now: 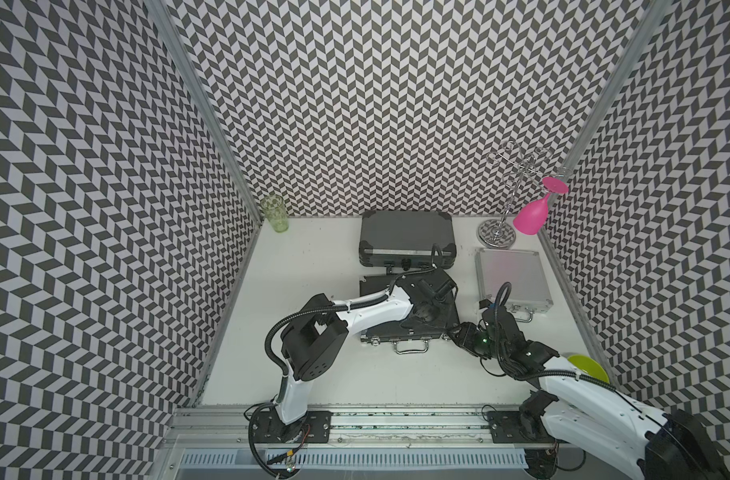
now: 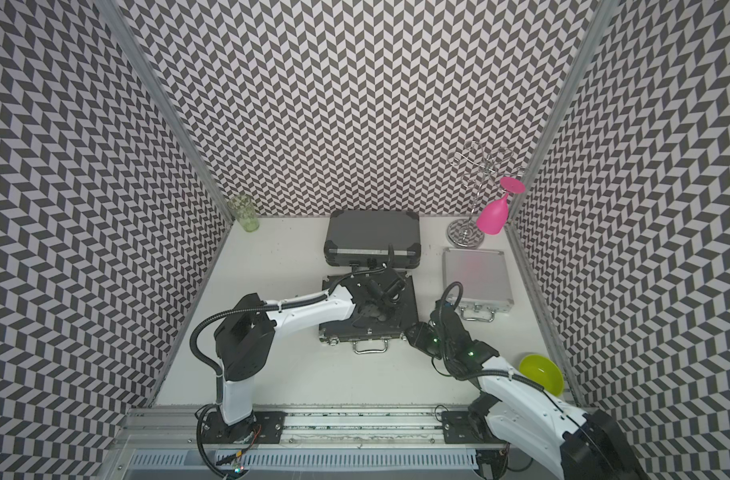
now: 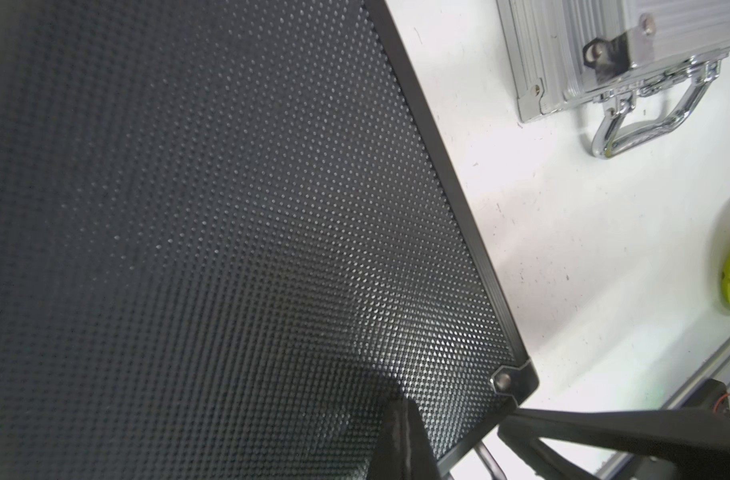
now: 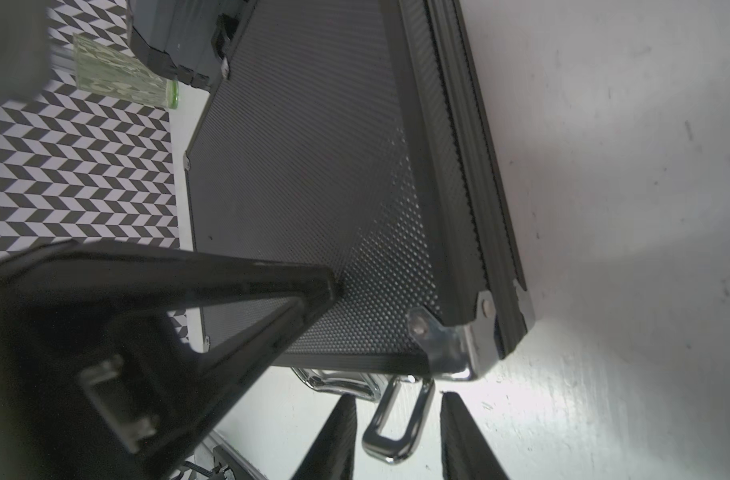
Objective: Close the poker set cases
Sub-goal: Fasten the fastener on the poker set case.
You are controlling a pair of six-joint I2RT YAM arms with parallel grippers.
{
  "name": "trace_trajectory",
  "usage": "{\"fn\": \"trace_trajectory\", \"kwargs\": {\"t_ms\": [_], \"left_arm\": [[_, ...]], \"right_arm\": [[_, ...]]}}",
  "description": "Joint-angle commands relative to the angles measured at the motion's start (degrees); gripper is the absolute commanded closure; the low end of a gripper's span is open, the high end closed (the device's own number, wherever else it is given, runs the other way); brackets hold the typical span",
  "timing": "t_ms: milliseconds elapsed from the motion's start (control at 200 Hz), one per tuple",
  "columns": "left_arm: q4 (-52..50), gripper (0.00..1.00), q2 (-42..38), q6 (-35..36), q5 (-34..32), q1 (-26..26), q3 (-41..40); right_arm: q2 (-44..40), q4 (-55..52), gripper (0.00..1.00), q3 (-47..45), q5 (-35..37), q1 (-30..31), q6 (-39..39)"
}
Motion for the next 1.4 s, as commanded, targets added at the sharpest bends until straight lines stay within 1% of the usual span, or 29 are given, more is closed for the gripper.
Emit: {"fn": "trace_trajectory", "kwargs": {"t_ms": [0, 200, 405, 586, 601, 641, 726, 946, 1056, 1257, 1397], "left_arm": [[-6.09, 0.98, 2.60, -0.15, -1.34, 0.86, -3.01], [-5.71, 0.98, 2.90, 0.07, -1.00, 1.21, -2.66], [-4.97, 0.98, 2.85, 0.05, -0.56, 1.20, -3.04], [-4.17, 0.98, 2.43, 0.12, 0.05, 1.23, -3.93], [-4.09, 0.98, 2.41, 0.10, 0.05, 1.26, -4.01], [-3.80, 0.98, 2.29, 0.14, 0.23, 1.27, -4.28], [-3.51, 0.98, 2.16, 0.22, 0.57, 1.30, -4.65], [-2.28, 0.98, 1.59, 0.16, 1.16, 1.38, -6.56], [-1.68, 0.98, 1.16, 0.15, 1.37, 1.63, -7.47], [-0.77, 0.98, 0.40, 0.23, 2.16, 1.65, -9.12], [0.02, 0.98, -0.41, 0.42, 3.06, 1.82, -11.08]], "right_arm": [[-1.11, 3.35, 0.67, -2.70, 1.26, 0.96, 2.54], [-0.76, 3.00, 0.69, -5.00, 2.87, 1.23, 3.01], [3.62, 7.57, 0.70, -6.15, 3.51, 1.24, 3.34], [6.61, 9.74, 0.73, -6.15, 4.51, 1.49, 3.23], [6.72, 9.78, 0.73, -7.81, 4.67, 1.45, 3.30], [7.14, 9.78, 0.74, -8.01, 5.19, 1.49, 3.27], [7.69, 9.76, 0.75, -8.30, 6.08, 1.49, 3.29], [7.41, 14.24, 0.75, -9.88, 5.94, 1.99, 5.09], [6.92, 13.94, 0.75, -9.56, 7.86, 3.21, 6.15], [9.12, 15.30, 0.75, -10.27, 10.83, 3.68, 9.15], [9.11, 16.50, 0.78, -10.89, 13.90, 3.81, 11.03]]}}
